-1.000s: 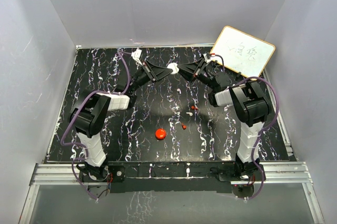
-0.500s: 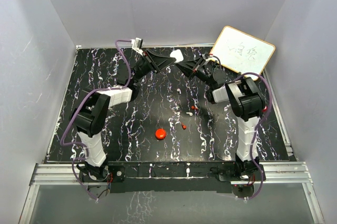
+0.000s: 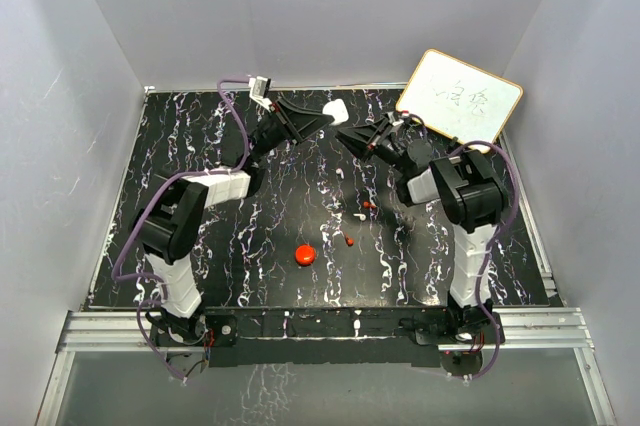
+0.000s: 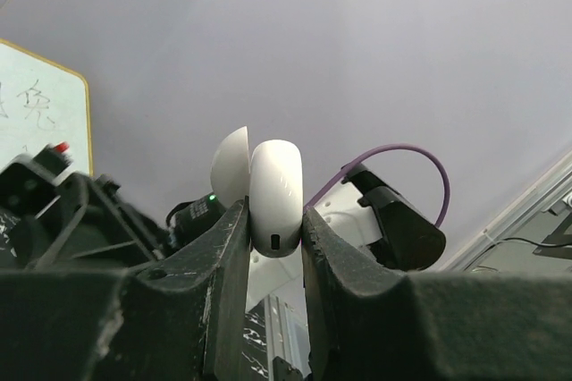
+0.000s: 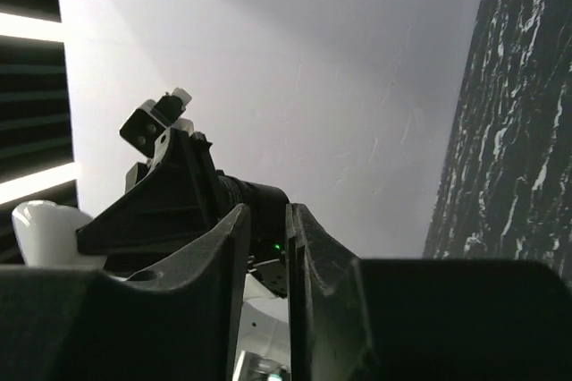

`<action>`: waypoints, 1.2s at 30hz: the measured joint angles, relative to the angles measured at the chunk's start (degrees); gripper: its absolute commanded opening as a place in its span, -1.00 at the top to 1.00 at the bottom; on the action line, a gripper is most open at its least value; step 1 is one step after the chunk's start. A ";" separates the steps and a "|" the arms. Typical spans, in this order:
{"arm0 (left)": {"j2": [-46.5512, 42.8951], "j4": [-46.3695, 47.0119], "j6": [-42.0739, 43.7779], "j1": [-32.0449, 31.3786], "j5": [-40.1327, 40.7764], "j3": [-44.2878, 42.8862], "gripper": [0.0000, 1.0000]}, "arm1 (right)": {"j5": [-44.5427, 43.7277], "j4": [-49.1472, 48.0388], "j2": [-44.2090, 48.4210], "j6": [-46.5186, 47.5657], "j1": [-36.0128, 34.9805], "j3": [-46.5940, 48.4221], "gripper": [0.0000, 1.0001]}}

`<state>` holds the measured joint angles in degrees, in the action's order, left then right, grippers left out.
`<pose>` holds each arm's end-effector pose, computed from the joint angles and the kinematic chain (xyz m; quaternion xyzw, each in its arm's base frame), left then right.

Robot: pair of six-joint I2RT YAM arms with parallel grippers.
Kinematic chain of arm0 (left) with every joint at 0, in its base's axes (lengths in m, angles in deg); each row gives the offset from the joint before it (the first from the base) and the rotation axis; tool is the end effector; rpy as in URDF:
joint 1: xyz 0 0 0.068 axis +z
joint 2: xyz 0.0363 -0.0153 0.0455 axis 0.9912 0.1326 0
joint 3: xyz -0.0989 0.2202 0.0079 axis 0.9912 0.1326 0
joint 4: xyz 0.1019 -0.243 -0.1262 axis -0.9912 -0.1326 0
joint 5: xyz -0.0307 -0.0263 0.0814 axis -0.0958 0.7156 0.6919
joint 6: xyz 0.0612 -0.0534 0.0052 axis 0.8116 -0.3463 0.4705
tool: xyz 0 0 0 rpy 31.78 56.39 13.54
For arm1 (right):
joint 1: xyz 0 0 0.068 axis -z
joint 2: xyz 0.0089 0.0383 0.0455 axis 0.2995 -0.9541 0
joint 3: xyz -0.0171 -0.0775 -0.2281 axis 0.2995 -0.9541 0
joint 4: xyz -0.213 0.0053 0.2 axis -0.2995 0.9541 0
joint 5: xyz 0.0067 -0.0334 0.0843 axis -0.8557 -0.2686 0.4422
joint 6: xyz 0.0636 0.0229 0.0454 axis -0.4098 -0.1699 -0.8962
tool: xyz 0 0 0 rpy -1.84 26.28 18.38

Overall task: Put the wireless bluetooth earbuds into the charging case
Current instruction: Open the charging case, then adjust the charging case.

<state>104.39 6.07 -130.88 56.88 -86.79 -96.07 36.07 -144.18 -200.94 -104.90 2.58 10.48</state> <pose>0.3536 -0.2162 0.2642 0.1204 0.4582 -0.7432 0.4724 0.3984 0.1510 0.1180 0.2125 0.5805 0.7578 0.2087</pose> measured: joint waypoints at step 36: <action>-2.82 0.07 1.92 0.52 1.07 9.57 1.00 | 3.48 10.51 23.87 42.45 -0.04 -7.61 0.15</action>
<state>101.57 6.13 -128.96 57.41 -85.72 -86.50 39.54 -133.67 -177.07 -62.45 2.53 2.87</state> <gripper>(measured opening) 0.246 0.424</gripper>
